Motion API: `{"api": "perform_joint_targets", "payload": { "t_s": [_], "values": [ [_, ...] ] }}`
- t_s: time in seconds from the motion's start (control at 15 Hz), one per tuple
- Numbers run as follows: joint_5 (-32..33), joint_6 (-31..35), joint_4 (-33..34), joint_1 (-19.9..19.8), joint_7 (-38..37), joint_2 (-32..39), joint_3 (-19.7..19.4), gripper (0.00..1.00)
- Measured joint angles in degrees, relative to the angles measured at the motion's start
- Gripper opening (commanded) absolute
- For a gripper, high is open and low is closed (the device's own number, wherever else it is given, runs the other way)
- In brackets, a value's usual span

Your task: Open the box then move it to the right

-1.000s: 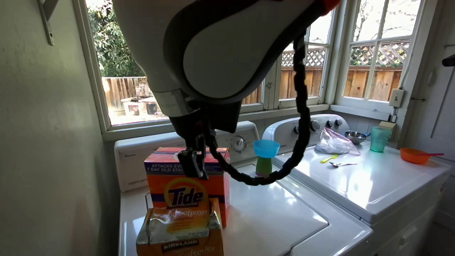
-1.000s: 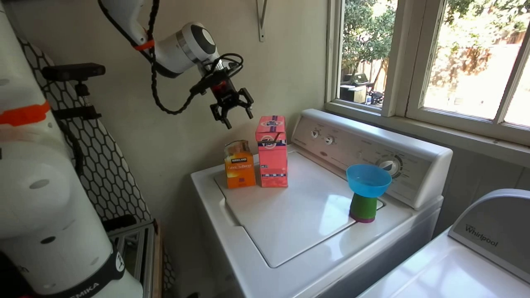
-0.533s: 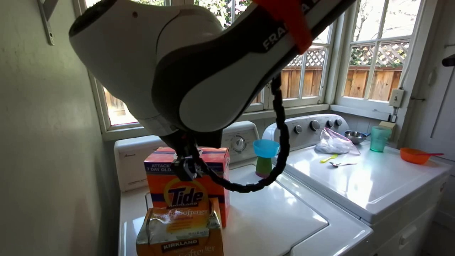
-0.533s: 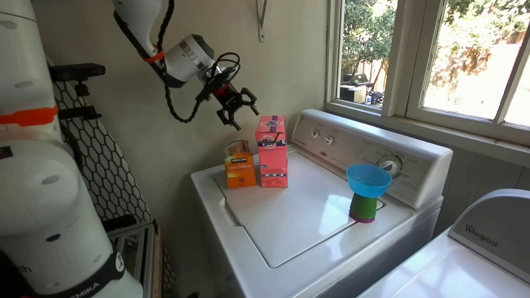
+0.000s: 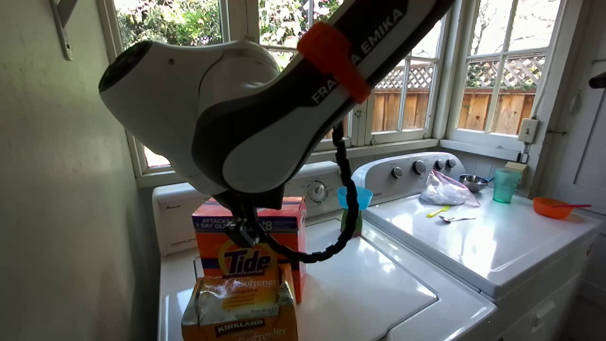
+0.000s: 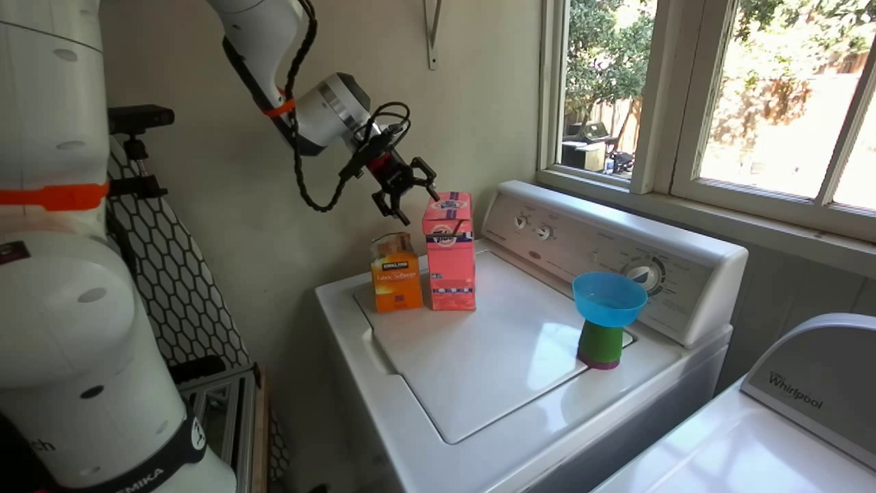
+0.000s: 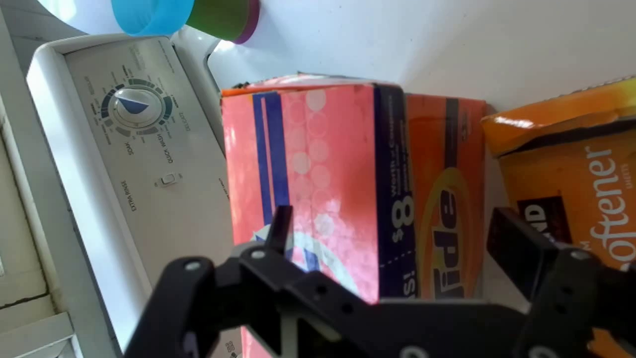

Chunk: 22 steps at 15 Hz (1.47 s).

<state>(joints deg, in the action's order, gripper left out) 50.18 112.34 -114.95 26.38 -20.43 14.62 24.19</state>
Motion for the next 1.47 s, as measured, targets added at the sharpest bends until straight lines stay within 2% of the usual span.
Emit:
{"api": "perform_joint_targets", "payload": {
  "t_s": [0.67, 1.0, 1.47],
  "values": [
    [6.83, -0.61, 4.45, 3.94, -0.43, 3.47, -1.6, 1.0],
    [11.35, -4.14, 5.12, 5.83, -0.44, 4.95, -1.76, 1.0],
    [12.59, -5.82, 5.6, 6.14, -0.45, 6.09, -2.6, 1.0]
  ]
}}
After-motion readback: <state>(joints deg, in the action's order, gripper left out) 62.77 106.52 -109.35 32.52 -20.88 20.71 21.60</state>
